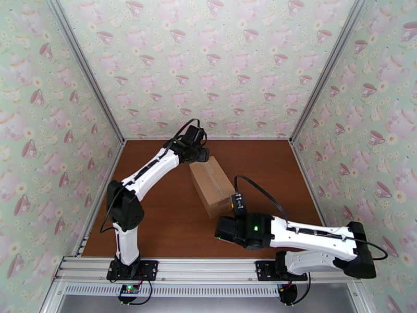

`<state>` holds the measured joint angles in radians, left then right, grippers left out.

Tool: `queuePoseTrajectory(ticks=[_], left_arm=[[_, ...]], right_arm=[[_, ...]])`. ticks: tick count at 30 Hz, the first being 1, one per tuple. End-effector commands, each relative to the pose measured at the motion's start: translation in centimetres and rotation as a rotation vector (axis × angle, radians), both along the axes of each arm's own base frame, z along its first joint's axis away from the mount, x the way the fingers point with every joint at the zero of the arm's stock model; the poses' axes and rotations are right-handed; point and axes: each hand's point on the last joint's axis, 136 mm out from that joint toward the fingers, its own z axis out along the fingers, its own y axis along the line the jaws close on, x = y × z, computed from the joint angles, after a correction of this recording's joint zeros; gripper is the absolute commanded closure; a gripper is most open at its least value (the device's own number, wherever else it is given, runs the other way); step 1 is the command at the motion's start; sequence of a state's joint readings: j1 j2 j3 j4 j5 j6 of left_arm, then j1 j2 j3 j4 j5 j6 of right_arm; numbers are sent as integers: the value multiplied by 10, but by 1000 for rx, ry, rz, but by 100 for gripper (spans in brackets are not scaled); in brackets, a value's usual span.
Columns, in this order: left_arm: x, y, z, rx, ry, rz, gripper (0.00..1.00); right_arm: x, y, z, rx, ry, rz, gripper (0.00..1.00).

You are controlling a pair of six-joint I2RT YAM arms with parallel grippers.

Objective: Unpack the express box

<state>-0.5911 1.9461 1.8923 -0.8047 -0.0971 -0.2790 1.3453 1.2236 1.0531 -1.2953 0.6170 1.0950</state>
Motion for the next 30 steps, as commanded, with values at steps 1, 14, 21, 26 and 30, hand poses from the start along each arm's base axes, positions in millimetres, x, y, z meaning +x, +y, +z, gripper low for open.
queuePoseTrajectory(ticks=[1,14,21,26,30], left_arm=[[-2,-3,-15,17,34,-27,46],[-7,-5,-30,4,69,-34,46],[-7,-11,-37,-17,89,-44,46],[-6,-18,-38,-52,93,-60,46],[-5,-23,-39,-68,96,-71,46]], right_arm=[[4,1,8,-17,-13,-1,100],[10,5,6,-22,2,12,100],[16,6,6,-31,8,33,100],[19,14,6,-7,19,70,100],[21,18,4,-2,27,89,100]])
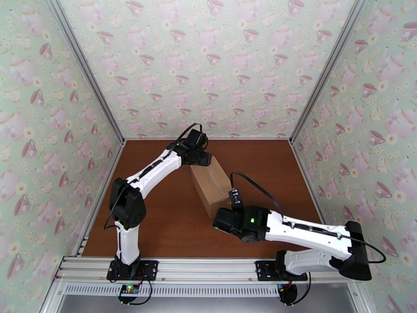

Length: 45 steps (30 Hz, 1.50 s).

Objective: Unpack the express box

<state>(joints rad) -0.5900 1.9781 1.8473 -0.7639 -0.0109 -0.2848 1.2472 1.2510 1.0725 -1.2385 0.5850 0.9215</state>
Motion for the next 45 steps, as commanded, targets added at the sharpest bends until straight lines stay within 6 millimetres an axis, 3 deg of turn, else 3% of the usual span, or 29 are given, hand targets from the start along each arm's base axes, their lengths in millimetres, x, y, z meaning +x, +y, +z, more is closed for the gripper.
queuePoseTrajectory(ticks=[1,15,20,27,33,37,45], left_arm=[[-1,-9,-9,-36,28,-25,46],[0,-18,-7,-74,24,-49,46],[4,-12,8,-64,-14,-24,47],[13,25,67,-72,-155,88,47],[-9,75,92,-101,-200,212,46],[-46,94,71,-111,-132,256,46],[-130,89,-24,-97,95,242,48]], right_arm=[[3,15,5,43,7,46,100],[17,13,-1,44,13,83,100],[15,10,0,65,9,76,100],[14,8,-3,75,10,77,100],[13,10,-6,87,18,75,100],[13,13,-6,81,20,78,100],[14,15,-8,72,27,80,100]])
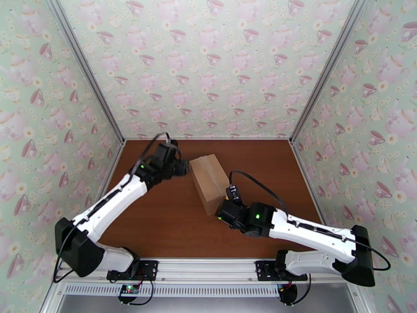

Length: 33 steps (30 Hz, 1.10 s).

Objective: Unpack the express box

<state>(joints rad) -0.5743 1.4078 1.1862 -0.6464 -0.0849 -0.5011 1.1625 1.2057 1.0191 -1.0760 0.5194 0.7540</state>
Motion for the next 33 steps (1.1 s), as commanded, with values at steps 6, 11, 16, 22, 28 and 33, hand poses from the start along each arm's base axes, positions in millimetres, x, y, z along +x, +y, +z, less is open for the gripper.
queuePoseTrajectory(ticks=[6,11,16,22,28,33], left_arm=[[-62,-36,-74,-64,201,-47,48],[-70,-65,-85,-109,218,-72,49],[-69,-72,-89,-115,218,-72,49],[-67,-80,-89,-126,216,-83,49],[-72,-93,-94,-129,228,-105,49],[-74,-101,-96,-142,229,-114,49]], right_arm=[[2,14,-4,30,14,11,100],[3,17,-4,25,17,15,100],[3,17,-6,17,22,20,100],[4,20,-4,21,19,30,100],[5,25,-6,16,27,41,100],[5,28,-5,22,26,48,100]])
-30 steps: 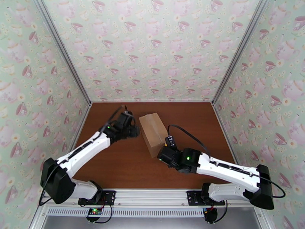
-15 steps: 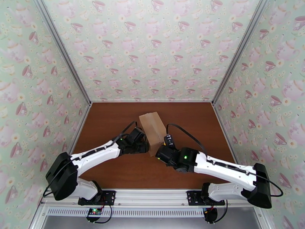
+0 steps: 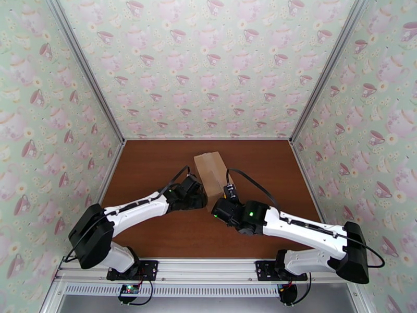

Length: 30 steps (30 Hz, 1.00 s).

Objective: Unpack the express box

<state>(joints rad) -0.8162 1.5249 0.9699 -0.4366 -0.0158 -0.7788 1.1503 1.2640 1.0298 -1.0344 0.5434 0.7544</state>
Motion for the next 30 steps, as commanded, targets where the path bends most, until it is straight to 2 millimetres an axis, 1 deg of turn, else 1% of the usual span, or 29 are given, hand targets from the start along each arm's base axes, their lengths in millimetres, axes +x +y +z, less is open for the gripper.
queuePoseTrajectory(ticks=[1,2,3,4,19,30], left_arm=[[-5,-24,2,-49,3,-50,49],[-5,-25,1,-48,5,-53,49],[-2,-31,10,-65,-10,-55,49],[-1,-33,13,-72,-17,-57,49],[-5,-54,17,-95,-25,-89,49],[-6,-54,19,-90,-33,-85,49]], right_arm=[[-6,20,0,35,45,68,100],[-5,20,1,37,43,68,100],[-5,21,0,37,45,69,100],[-5,21,0,39,46,68,100],[-5,36,0,73,55,99,100],[-6,40,0,89,63,109,100]])
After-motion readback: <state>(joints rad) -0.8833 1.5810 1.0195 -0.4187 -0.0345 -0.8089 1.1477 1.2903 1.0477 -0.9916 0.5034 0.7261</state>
